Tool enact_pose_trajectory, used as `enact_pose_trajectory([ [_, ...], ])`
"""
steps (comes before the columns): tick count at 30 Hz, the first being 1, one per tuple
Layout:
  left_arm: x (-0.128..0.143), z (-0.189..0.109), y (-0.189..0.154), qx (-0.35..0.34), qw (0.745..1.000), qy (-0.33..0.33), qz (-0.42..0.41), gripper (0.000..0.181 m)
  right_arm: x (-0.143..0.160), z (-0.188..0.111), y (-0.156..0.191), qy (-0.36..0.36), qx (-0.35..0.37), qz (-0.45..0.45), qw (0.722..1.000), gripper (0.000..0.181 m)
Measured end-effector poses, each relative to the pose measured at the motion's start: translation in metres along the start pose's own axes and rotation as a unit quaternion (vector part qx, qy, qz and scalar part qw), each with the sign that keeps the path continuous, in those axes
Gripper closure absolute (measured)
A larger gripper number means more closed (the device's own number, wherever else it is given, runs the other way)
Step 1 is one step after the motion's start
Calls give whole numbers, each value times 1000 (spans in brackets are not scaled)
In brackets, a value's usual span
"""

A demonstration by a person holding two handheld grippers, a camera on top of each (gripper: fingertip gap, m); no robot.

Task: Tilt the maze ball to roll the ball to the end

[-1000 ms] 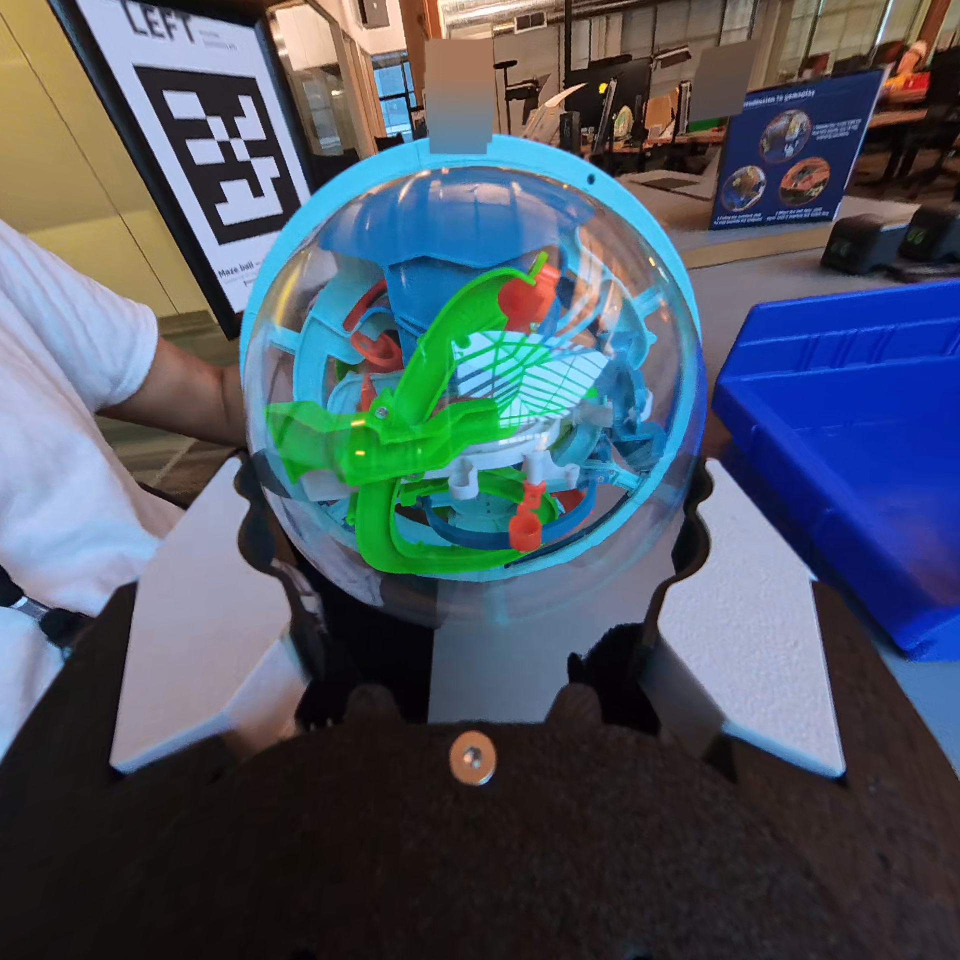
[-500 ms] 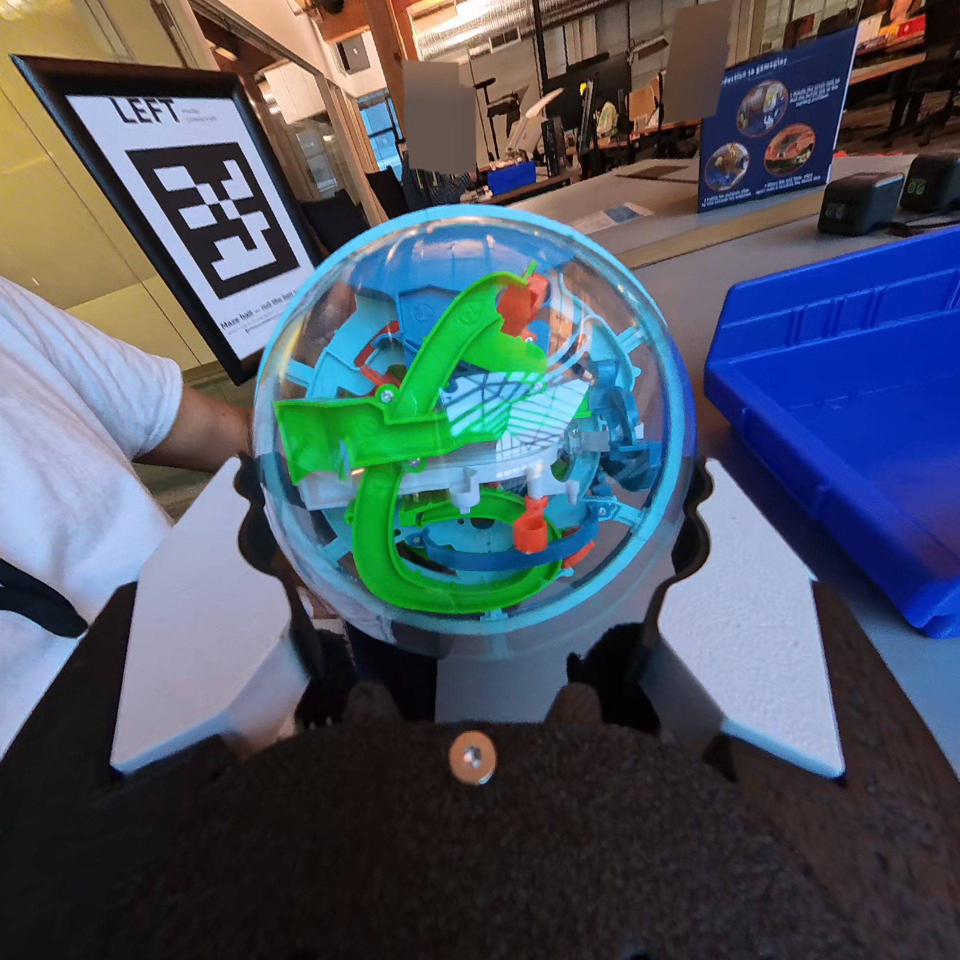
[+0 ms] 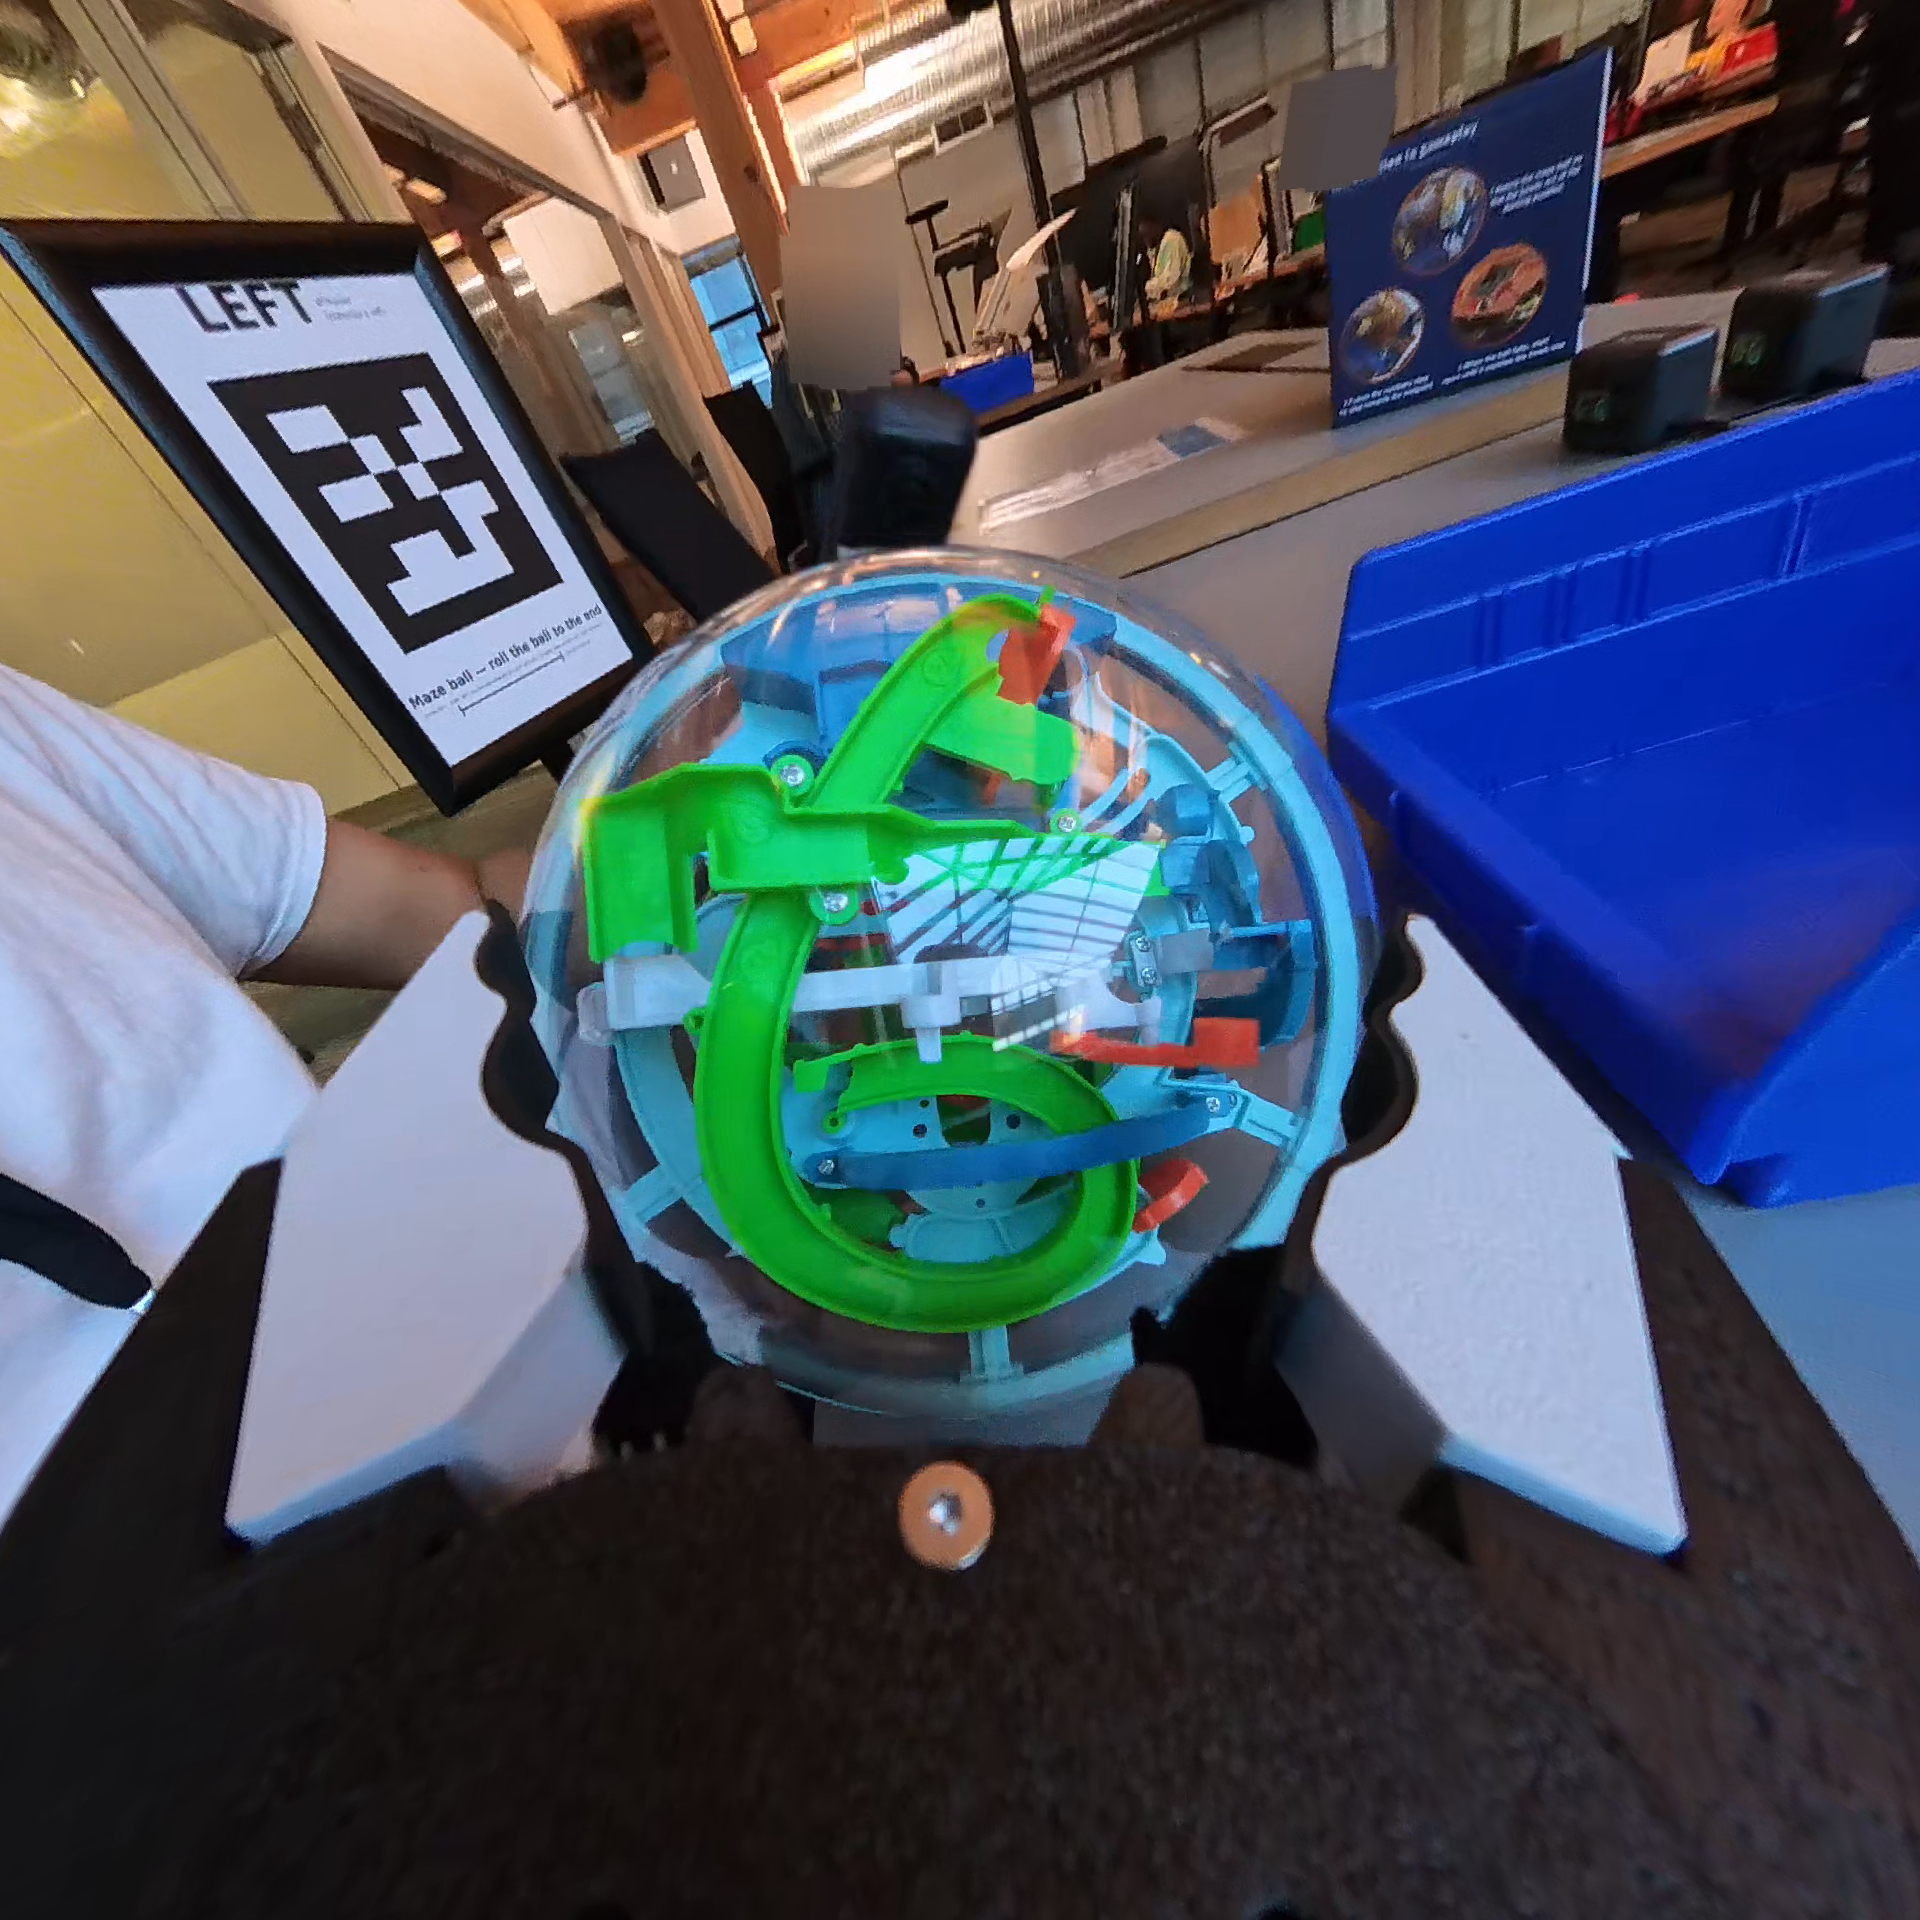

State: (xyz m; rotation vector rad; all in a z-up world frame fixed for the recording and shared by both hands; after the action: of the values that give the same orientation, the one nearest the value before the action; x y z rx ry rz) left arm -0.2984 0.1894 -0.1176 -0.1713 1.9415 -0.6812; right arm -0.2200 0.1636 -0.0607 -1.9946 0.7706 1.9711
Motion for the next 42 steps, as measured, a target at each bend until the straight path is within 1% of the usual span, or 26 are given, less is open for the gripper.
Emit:
enact_pose_trajectory([
  [2,-13,-6,2,-45,996,-1,74,25,-1,2,-3,11,-4,11,1000,29],
  [5,-35,-13,-5,-99,975,10,198,24,-4,6,-11,6,-10,33,999,30],
  [6,-40,-12,-8,-104,968,18,227,27,-5,8,-14,4,-14,42,999,31],
  [8,-47,-6,-16,-77,965,38,246,26,-7,11,-19,2,-23,56,998,31],
  [10,-49,2,-18,-43,971,55,229,23,-8,13,-22,1,-28,67,997,31],
  [11,-51,4,-14,-41,973,56,221,27,-10,14,-23,-1,-28,65,998,32],
  [13,-53,6,-10,-31,978,48,201,27,-17,9,-25,-14,-20,45,999,40],
  [14,-53,5,-7,-27,981,44,186,27,-20,2,-26,-17,-7,28,999,43],
  [17,-53,1,1,-24,990,28,136,28,-22,-27,-27,-9,63,-40,997,44],
  [19,-52,-2,5,-25,994,12,102,29,-10,-41,-17,22,101,-87,991,41],
  [20,-52,-4,7,-27,996,4,85,28,0,-44,-13,37,119,-100,987,41],
  [23,-50,-7,12,-29,999,-14,30,29,32,-35,-8,72,170,-130,974,38],
  [25,-47,-6,12,-23,999,-23,-8,30,42,-20,-8,63,174,-124,975,40],
  [27,-41,-2,8,-10,999,-23,-37,30,54,-8,-15,97,178,-104,974,38],
  [30,-37,0,3,6,997,-38,-68,31,53,3,-13,96,152,-92,979,32],
  [33,-34,2,1,23,994,-33,-103,31,50,1,-10,101,143,-71,982,25],
  [36,-33,8,-3,49,988,-34,-140,31,43,-7,-6,121,137,-47,982,27],
  [38,-31,13,-8,75,984,-31,-159,31,36,-13,-2,128,137,-40,981,24],
  [40,-30,16,-15,109,979,-29,-170,35,29,-17,3,138,139,-28,980,26],
  [42,-27,20,-21,134,975,-21,-176,34,22,-21,8,154,143,-27,977,27],
])
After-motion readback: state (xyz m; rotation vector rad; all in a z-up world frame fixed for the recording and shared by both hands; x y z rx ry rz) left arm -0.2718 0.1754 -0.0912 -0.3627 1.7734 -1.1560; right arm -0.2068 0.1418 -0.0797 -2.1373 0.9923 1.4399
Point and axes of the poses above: each gripper's, where its closed fingertips meet, z out along the fingers, x out of its underside, y = z × x across the jaws, the point moved 1 cm from there along -z, back along the fingers, and after that the axes turned 7 degrees about -z, right-handed, at the moved point
